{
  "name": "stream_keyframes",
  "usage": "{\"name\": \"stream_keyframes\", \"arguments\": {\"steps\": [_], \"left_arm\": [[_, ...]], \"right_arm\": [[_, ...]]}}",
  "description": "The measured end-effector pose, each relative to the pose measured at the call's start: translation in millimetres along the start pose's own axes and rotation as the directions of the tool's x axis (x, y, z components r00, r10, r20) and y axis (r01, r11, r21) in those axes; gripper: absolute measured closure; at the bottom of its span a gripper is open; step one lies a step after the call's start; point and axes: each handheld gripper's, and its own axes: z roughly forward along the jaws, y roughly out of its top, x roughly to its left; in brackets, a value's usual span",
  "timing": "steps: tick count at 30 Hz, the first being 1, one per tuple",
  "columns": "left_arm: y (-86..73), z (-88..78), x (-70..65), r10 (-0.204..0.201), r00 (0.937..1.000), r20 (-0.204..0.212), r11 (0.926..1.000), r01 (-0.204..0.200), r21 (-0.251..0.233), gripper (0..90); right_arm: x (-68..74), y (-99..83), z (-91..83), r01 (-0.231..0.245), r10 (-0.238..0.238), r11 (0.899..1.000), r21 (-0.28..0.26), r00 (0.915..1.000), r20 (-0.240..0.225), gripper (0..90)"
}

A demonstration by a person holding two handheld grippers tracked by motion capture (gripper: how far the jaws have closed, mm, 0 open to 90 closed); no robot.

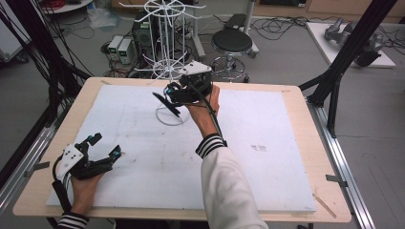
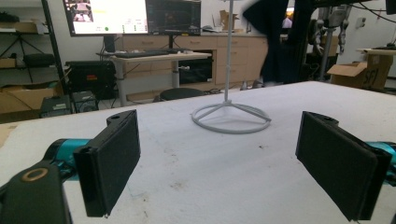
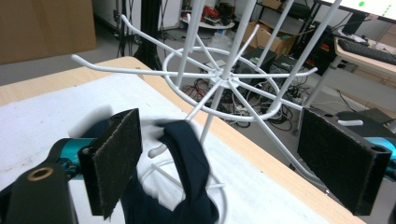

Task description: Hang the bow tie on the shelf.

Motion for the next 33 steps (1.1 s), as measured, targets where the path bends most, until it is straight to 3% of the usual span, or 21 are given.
{"name": "stream_keyframes", "arguments": {"steps": [8,18,27,33], "left_arm": [[0.0,-0.2,0.2,0.002,1.0,-0.001,1.0,-0.002,0.001,14.2],[0.2,0.2,0.2,0.002,1.0,-0.001,1.0,-0.002,0.005,14.2],[0.2,0.2,0.3,0.0,1.0,-0.003,1.0,0.0,0.005,14.2],[0.0,-0.3,0.1,0.003,1.0,-0.003,1.0,-0.003,0.001,14.1]], "right_arm": [[-1.0,0.5,-3.1,-0.005,0.005,1.0,-0.002,1.0,0.0,12.5],[-3.3,-0.8,-17.9,-0.032,0.031,0.999,-0.019,0.9986,-0.043,12.3],[-10.4,0.4,-49.0,-0.089,0.081,0.994,-0.071,0.991,-0.106,11.6],[-15.3,-3.6,-76.8,-0.125,0.107,0.984,-0.131,0.9848,-0.137,11.6]]}}
